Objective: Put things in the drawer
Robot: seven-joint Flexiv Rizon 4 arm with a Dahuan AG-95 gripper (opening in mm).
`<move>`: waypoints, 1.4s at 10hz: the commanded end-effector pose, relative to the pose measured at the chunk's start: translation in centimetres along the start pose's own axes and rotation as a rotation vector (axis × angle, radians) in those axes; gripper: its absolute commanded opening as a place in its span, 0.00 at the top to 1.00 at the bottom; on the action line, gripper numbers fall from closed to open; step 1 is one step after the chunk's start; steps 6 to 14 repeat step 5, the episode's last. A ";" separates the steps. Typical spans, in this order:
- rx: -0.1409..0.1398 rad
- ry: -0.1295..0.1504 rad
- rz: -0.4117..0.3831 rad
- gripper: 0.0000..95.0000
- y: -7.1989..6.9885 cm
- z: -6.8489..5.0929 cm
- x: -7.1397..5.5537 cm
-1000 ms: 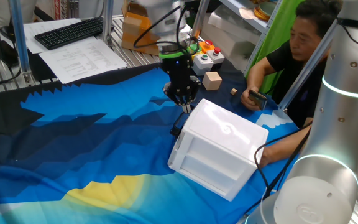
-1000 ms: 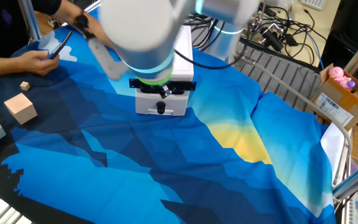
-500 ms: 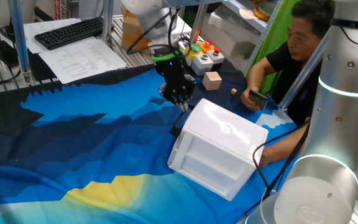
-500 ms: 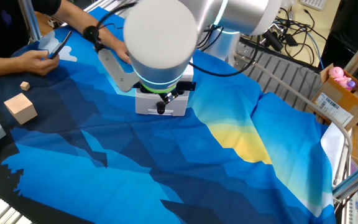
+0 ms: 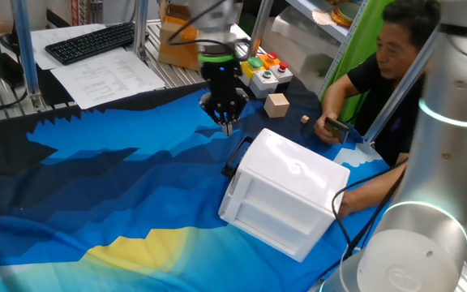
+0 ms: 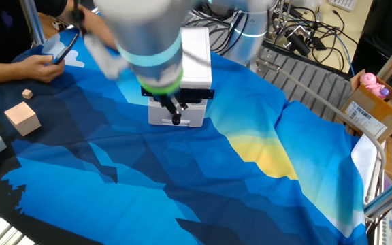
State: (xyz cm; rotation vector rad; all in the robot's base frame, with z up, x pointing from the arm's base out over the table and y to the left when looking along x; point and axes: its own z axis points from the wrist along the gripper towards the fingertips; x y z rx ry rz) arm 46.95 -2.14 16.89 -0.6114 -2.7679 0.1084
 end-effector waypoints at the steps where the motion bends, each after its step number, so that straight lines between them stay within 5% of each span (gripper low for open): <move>1: -0.121 -0.027 0.013 1.00 0.6 -0.3 -0.4; 14: -0.124 -0.030 0.030 1.00 0.5 -0.1 -0.2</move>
